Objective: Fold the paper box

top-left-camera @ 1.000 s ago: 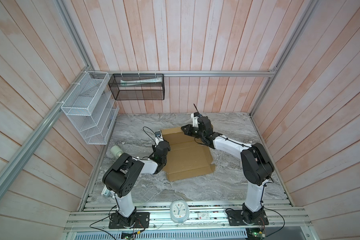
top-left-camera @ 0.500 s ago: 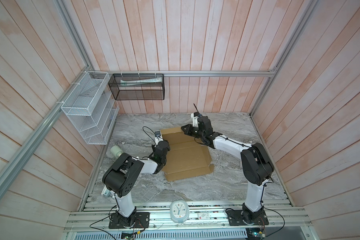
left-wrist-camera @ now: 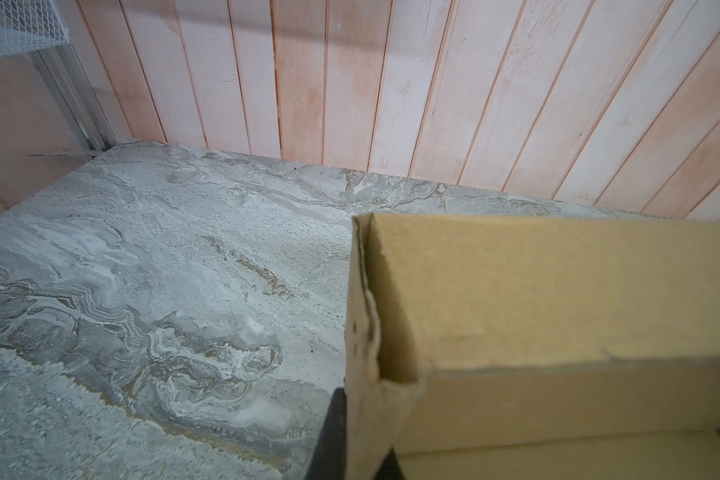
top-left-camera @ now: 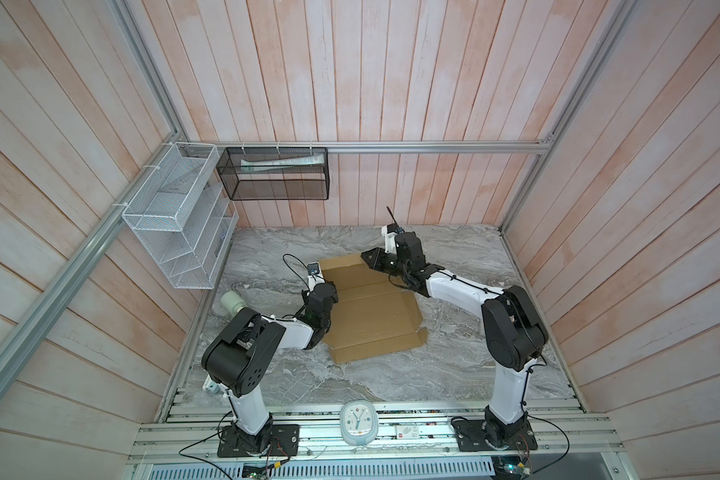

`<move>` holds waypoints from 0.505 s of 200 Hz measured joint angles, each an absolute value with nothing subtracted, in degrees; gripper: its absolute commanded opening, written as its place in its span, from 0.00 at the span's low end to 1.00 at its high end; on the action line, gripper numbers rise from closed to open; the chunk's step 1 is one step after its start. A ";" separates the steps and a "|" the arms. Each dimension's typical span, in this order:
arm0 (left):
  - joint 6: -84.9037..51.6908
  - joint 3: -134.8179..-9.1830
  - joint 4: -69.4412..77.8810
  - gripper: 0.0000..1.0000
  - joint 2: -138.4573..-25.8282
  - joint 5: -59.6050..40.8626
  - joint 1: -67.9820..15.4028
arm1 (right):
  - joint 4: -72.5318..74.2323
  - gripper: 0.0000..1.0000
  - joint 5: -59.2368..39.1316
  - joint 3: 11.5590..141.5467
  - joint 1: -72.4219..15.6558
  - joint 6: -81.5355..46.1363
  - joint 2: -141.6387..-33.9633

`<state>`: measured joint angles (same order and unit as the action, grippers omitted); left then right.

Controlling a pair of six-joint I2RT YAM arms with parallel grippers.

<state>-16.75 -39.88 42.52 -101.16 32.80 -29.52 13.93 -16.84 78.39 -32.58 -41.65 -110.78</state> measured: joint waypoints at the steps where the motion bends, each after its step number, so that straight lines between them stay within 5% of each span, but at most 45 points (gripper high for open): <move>1: -16.75 -39.81 42.57 0.00 -101.14 32.77 -29.52 | 13.96 0.24 -16.86 78.39 -32.58 -41.54 -110.78; 101: -18.37 -37.74 42.83 0.00 -99.31 32.77 -28.97 | 9.28 0.57 -15.68 78.26 -32.47 -33.30 -104.55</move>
<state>-18.37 -37.74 42.83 -99.31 32.77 -28.97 9.28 -15.68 78.26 -32.47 -33.30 -104.55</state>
